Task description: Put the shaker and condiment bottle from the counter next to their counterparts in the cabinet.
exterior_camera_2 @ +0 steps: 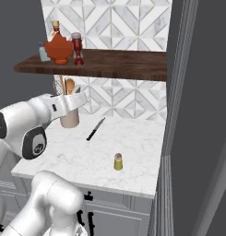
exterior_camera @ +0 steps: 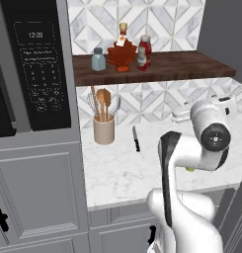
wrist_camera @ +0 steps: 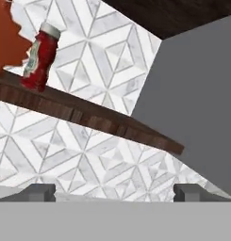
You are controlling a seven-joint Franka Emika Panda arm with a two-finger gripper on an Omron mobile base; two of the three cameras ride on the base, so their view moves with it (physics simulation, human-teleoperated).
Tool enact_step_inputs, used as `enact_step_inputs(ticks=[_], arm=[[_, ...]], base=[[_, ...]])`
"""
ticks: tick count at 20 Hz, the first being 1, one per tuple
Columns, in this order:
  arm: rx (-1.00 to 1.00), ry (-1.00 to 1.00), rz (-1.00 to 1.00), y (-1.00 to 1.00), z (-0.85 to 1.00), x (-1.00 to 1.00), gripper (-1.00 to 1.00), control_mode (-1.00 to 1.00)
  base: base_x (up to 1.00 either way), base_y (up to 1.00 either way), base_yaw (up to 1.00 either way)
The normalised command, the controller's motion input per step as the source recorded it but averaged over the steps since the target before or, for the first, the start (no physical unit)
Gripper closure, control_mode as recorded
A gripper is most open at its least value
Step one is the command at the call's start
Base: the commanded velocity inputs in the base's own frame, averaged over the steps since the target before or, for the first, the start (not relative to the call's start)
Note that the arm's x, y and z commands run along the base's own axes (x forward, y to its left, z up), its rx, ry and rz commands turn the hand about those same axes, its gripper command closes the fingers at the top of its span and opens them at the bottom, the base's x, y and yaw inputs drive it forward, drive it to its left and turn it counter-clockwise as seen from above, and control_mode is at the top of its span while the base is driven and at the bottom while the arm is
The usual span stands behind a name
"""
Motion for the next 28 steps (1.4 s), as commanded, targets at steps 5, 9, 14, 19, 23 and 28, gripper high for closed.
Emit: enact_step_inputs(ticks=[5,9,14,19,23,28], arm=[[0.14,0.0,-0.58,0.32,-0.92,-0.64,-1.0,-1.0],[0.11,-0.12,-0.36,0.08,-1.0,-0.47,-1.0,-1.0],[0.0,-0.09,0.06,-0.28,-1.0,0.0,-1.0,-1.0],[0.0,-0.14,0.2,-0.26,-1.0,0.01,-1.0,-1.0],[0.0,-0.26,0.12,0.27,-1.0,0.0,-1.0,-1.0],[0.04,-0.2,0.02,0.18,-1.0,0.12,-1.0,-1.0]], base=[[0.0,0.0,0.0],[0.0,0.0,0.0],[0.0,0.0,0.0],[0.0,0.0,0.0],[0.0,0.0,0.0],[0.0,0.0,0.0]])
